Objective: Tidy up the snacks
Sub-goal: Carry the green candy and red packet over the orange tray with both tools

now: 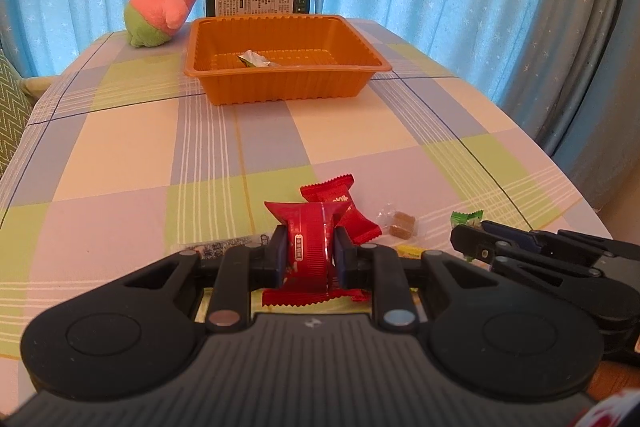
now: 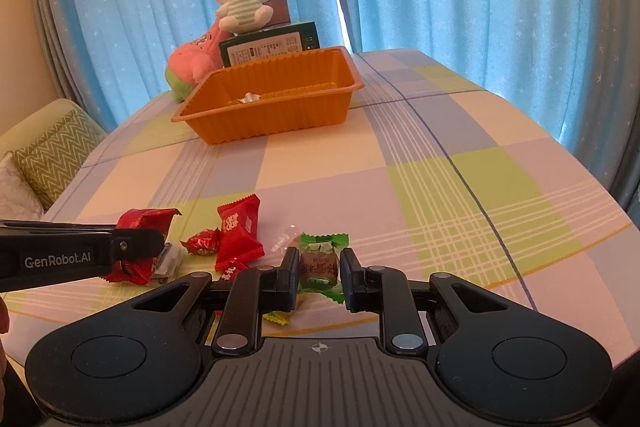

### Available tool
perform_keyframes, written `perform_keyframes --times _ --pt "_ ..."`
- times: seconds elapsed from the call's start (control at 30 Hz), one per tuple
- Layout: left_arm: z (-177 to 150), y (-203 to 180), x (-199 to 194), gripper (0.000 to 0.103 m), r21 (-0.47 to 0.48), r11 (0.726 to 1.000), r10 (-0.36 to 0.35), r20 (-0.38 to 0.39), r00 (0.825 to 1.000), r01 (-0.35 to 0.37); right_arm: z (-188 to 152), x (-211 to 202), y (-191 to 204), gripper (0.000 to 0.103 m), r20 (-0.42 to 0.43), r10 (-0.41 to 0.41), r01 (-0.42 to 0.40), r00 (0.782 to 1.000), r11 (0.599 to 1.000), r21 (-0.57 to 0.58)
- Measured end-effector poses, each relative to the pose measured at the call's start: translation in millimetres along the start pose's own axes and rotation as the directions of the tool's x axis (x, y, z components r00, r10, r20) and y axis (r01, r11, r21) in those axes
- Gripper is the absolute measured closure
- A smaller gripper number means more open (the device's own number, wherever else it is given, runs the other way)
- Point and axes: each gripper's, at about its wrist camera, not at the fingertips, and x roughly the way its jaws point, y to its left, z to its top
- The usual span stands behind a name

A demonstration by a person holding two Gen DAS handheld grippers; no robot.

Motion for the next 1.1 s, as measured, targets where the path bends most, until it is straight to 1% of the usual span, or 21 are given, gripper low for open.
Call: perform_keyframes --times 0.4,0.7,0.83,1.1 --pt "30 11 2 0.082 -0.025 1.0 0.011 0.044 0.999 -0.01 34 13 -1 0.081 0.033 0.014 -0.013 0.999 0.999 -0.037" --pt "68 24 11 0.082 -0.036 0.999 0.019 0.094 0.995 -0.016 73 32 -1 0.081 0.081 0.031 -0.025 0.996 0.997 -0.076" --pt "87 29 21 0.082 -0.037 0.999 0.022 0.118 0.993 -0.018 92 45 -1 0.081 0.101 0.04 -0.033 0.994 0.997 -0.075" --pt "126 44 57 0.082 -0.043 0.999 0.023 0.154 0.988 -0.017 125 80 3 0.081 0.119 0.057 -0.048 0.991 0.996 -0.072"
